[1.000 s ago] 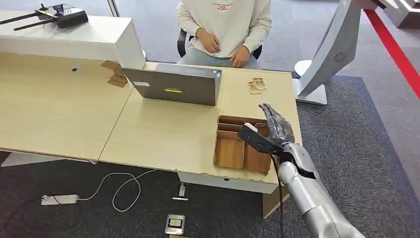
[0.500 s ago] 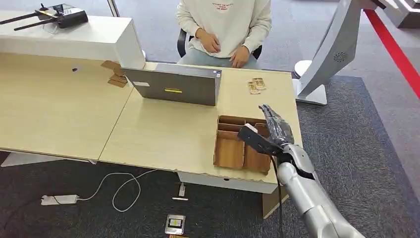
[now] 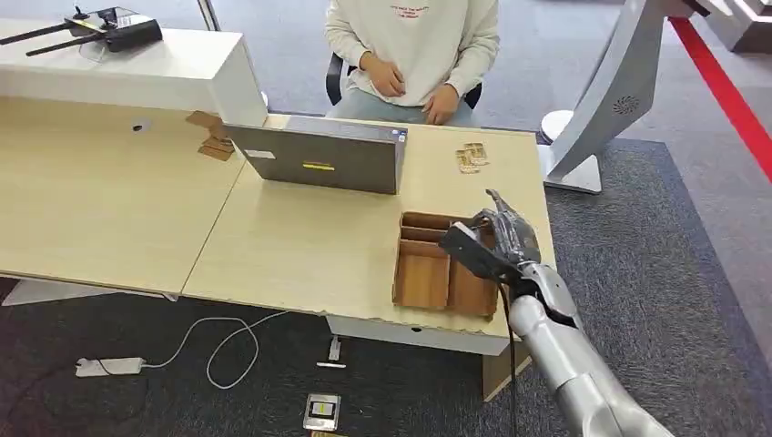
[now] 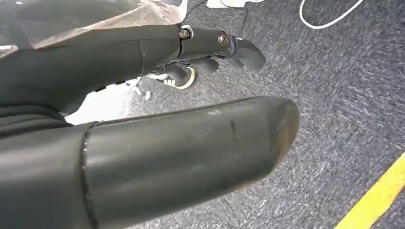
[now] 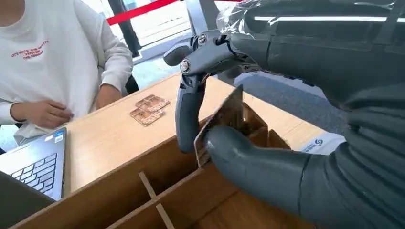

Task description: Pass the card to the sensor for recognition and then transmit it.

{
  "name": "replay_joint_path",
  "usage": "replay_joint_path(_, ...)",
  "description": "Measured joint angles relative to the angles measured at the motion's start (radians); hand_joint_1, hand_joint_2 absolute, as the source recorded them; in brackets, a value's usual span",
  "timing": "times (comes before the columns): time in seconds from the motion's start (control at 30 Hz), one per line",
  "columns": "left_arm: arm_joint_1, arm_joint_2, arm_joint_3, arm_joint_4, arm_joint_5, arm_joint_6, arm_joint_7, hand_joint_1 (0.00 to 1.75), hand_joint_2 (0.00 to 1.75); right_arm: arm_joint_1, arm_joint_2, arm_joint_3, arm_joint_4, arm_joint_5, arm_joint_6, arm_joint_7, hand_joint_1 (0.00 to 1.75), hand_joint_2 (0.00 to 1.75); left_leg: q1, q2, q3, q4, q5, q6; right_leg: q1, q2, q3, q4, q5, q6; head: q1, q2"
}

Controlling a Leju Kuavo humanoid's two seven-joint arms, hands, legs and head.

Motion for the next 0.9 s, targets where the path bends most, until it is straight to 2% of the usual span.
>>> replay_joint_path(0.27, 0.002, 0.000, 0.000, 0.000, 0.019, 0.006, -0.008, 0.00, 0.00, -0.005, 0.008, 0.000, 0.017, -0.016, -0.004, -0.022, 1.75, 1.75, 0.000, 0.000, 0.000, 0.000, 0.000, 0.000, 0.000, 0.000, 0.000, 0.000, 0.000, 0.000, 0.000, 0.000)
replay_joint_path(0.47, 0.002, 0.000, 0.000, 0.000, 0.024, 0.011, -0.018, 0.00, 0.00, -0.004, 0.004, 0.000, 0.019, -0.024, -0.022, -0.023, 1.59, 1.75, 0.000, 0.000, 0.000, 0.000, 0.000, 0.000, 0.000, 0.000, 0.000, 0.000, 0.000, 0.000, 0.000, 0.000)
replay_joint_path(0.7, 0.002, 0.000, -0.001, 0.000, 0.010, 0.020, -0.021, 0.00, 0.00, -0.017, -0.024, -0.003, -0.029, -0.047, -0.077, -0.017, 1.73, 1.75, 0.000, 0.000, 0.000, 0.000, 0.000, 0.000, 0.000, 0.000, 0.000, 0.000, 0.000, 0.000, 0.000, 0.000)
replay_joint_path(0.9, 0.002, 0.000, -0.008, 0.000, 0.002, 0.023, -0.024, 0.00, 0.00, -0.074, -0.053, -0.030, -0.102, -0.071, -0.121, -0.017, 1.71, 1.75, 0.000, 0.000, 0.000, 0.001, 0.000, 0.000, 0.000, 0.000, 0.000, 0.000, 0.000, 0.000, 0.000, 0.000)
